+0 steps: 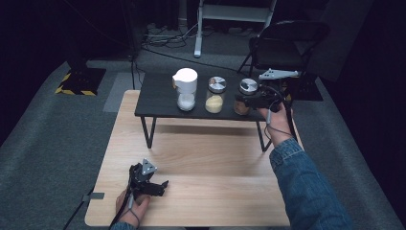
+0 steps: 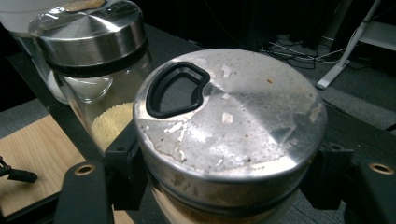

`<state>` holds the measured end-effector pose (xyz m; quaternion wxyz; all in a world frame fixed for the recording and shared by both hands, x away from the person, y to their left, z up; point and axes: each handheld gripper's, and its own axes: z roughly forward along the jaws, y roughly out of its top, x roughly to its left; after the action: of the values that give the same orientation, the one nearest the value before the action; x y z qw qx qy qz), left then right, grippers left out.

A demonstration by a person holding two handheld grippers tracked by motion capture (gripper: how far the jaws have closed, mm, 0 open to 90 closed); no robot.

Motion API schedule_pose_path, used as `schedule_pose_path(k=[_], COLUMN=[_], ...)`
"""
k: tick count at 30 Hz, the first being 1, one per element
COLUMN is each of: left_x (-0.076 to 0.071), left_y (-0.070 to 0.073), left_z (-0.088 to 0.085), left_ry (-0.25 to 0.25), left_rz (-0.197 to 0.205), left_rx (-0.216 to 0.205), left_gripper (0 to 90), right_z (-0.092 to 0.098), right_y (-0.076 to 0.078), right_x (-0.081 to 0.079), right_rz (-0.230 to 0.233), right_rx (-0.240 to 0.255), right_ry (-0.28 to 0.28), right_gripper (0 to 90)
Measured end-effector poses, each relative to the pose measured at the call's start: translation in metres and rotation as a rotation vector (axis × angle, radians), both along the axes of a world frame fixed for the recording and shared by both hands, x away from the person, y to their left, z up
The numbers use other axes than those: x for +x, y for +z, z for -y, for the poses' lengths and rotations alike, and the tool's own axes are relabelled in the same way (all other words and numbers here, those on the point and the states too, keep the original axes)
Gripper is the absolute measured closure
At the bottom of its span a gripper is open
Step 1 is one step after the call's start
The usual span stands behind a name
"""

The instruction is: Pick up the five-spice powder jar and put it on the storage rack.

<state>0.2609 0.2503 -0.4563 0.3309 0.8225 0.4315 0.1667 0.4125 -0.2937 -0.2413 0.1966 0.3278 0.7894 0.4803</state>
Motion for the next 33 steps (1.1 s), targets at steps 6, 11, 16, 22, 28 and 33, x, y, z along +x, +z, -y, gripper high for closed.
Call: schedule_pose_path(k=[6, 11, 16, 22, 28, 33], left_x=[0.0, 0.0, 0.0, 0.0, -0.001, -0.001], left_y=[0.0, 0.0, 0.0, 0.0, 0.0, 0.0], left_z=[0.0, 0.0, 0.0, 0.0, 0.001, 0.001], left_ry=[0.0, 0.0, 0.001, 0.001, 0.002, 0.002], left_rz=[0.001, 0.001, 0.001, 0.0, 0.0, 0.0], left_rx=[0.0, 0.0, 0.0, 0.0, 0.0, 0.0], left_gripper=[0.3, 0.3, 0.3, 0.3, 0.3, 0.2], right_z=[0.0, 0.007, 0.017, 0.032, 0.041, 0.041], right_y=[0.0, -0.001, -0.008, -0.023, -0.04, -0.054], right_x=[-0.001, -0.012, -0.034, -0.056, -0.072, -0.083], right_rz=[0.009, 0.023, 0.059, 0.067, 0.056, 0.04], right_rx=[-0.014, -0.011, -0.023, -0.008, -0.016, -0.051], right_ry=[-0.006, 0.021, 0.035, 0.048, 0.066, 0.071], right_gripper=[14.7, 8.8, 7.8, 7.6, 7.6, 7.0])
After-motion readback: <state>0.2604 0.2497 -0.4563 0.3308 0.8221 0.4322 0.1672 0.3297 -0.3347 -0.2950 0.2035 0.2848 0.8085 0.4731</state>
